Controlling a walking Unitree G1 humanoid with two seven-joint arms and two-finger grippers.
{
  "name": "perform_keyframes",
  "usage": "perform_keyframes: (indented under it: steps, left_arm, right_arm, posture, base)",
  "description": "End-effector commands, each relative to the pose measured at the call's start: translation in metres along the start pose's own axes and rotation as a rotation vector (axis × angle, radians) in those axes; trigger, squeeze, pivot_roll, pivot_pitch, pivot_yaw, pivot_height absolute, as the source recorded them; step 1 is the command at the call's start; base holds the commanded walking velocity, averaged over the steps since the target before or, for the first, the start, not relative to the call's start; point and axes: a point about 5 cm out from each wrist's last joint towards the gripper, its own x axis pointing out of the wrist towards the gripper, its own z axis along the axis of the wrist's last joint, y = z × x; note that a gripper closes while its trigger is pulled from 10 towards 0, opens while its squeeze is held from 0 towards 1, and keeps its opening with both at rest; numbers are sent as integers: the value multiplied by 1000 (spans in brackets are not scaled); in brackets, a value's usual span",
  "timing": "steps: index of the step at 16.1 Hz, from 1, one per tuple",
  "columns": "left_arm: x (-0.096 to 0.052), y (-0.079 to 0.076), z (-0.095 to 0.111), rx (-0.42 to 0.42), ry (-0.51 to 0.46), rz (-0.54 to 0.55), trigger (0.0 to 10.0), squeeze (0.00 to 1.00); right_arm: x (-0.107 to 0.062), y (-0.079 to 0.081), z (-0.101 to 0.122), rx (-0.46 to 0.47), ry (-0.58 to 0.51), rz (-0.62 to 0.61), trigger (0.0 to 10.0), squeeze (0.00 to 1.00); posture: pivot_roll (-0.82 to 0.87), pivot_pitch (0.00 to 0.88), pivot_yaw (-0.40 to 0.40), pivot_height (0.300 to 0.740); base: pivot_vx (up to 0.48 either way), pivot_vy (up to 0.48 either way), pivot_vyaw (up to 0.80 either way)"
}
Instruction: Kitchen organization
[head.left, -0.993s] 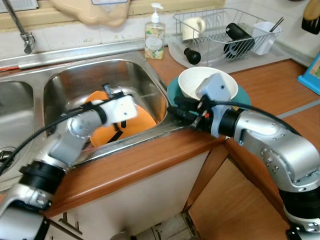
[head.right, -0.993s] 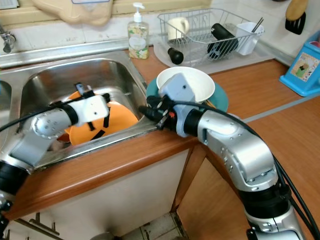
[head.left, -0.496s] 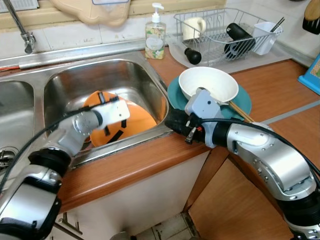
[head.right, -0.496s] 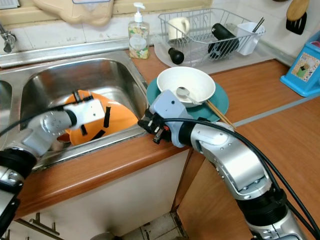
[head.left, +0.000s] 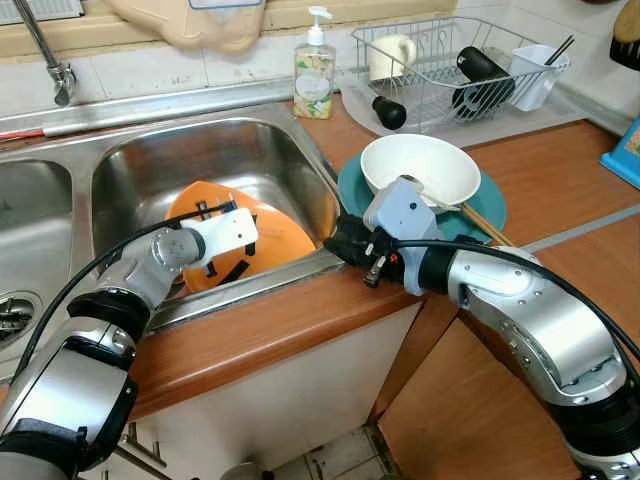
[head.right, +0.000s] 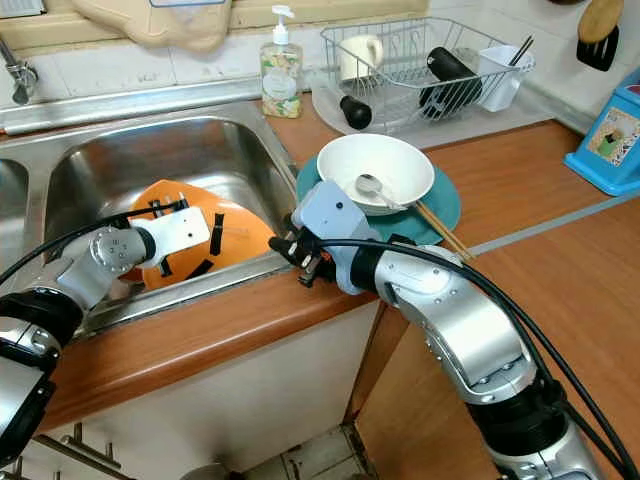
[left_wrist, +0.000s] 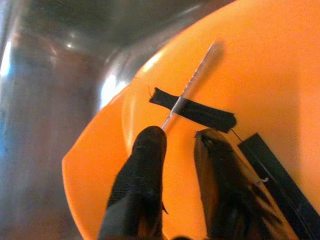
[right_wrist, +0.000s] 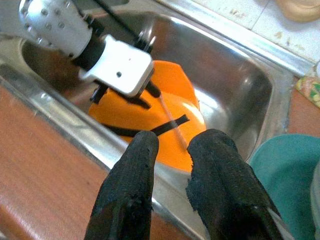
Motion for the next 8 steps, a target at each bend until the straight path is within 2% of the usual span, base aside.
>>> perform_keyframes:
  steps: [1, 3, 4, 5, 7, 8]
  left_arm:
    - [-1, 7, 6, 7, -29, 7, 10000, 1000]
    - [-4, 12, 9, -47, -81, 48, 10000, 1000]
    - [-6, 16, 12, -112, -128, 78, 10000, 1000]
    - [-8, 18, 14, -183, -177, 105, 10000, 1000]
    - [-16, 26, 20, -331, -290, 200, 10000, 1000]
    - [-20, 29, 24, -419, -352, 245, 10000, 659]
  right_arm:
    - [-9, -11, 8, 11, -58, -103, 10000, 0]
    - [-19, -24, 11, 31, -97, -247, 10000, 0]
    - [-27, -33, 10, 62, -126, -329, 10000, 27]
    - [-34, -40, 9, 88, -149, -386, 10000, 988]
    - [-48, -49, 5, 130, -188, -491, 10000, 1000]
    - [-54, -52, 1, 150, -192, -529, 10000, 1000]
  posture:
    - [-156, 0, 19, 740]
    - [-159, 0, 18, 740]
    - [-162, 0, 19, 740]
    - [-163, 0, 19, 740]
    - [-167, 0, 18, 740]
    - [-166, 0, 15, 740]
  base:
    - [0, 0, 0]
    - [0, 0, 0]
    - [0, 0, 0]
    - [0, 0, 0]
    - [0, 0, 0]
    - [0, 0, 0]
